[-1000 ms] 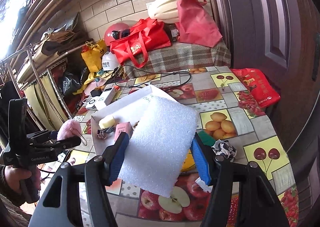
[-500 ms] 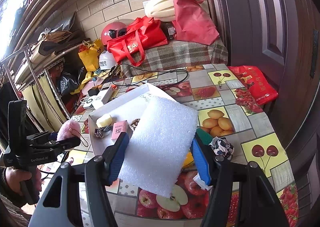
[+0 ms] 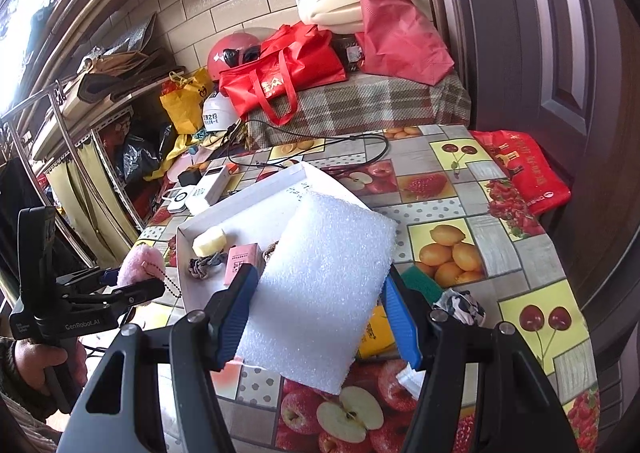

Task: Organize soft objects
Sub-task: 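Carry the pink ball and foam block into the white tray and release them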

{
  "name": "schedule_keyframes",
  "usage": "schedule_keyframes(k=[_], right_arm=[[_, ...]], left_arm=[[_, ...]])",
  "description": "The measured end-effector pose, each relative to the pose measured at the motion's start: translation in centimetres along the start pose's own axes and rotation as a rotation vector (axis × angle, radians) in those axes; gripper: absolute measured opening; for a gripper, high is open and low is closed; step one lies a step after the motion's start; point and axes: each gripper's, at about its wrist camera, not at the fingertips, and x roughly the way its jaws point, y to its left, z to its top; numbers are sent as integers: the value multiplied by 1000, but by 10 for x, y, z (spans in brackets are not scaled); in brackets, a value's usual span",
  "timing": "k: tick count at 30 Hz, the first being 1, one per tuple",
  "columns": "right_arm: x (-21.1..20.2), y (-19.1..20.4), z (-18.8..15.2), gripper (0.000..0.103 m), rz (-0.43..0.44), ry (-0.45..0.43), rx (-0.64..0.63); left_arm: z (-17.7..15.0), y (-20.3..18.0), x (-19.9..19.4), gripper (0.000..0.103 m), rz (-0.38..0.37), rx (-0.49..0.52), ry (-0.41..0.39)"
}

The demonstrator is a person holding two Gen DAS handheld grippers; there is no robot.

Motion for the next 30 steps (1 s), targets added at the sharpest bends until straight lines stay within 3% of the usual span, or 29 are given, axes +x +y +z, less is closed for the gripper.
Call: schedule_keyframes(k=[6,13,20,25,26,27,28,30], right_arm=[[31,4,14,62,29,47,-18],[100,15,39,62,84,125,-43],[181,21,36,62,103,258,-47],[215,23,36,65,90,288,-39],[218,24,37,66,89,291,-41],[222,26,36,79,94,298,-47],[225,28,36,91,97,301,-51],[224,30,33,96,97,279,-59]], left_arm=[[26,15,21,66,6,-3,2],[69,37,71,66,4,-12,21],[76,63,115,66,27,-87,69],[81,71,129,74,43,-59,58],[81,71,127,87,71,-42,24],[81,72,125,102,83,-39,-1],[82,74,123,103,90,-44,-19],[81,79,120,103,108,-64,-41]])
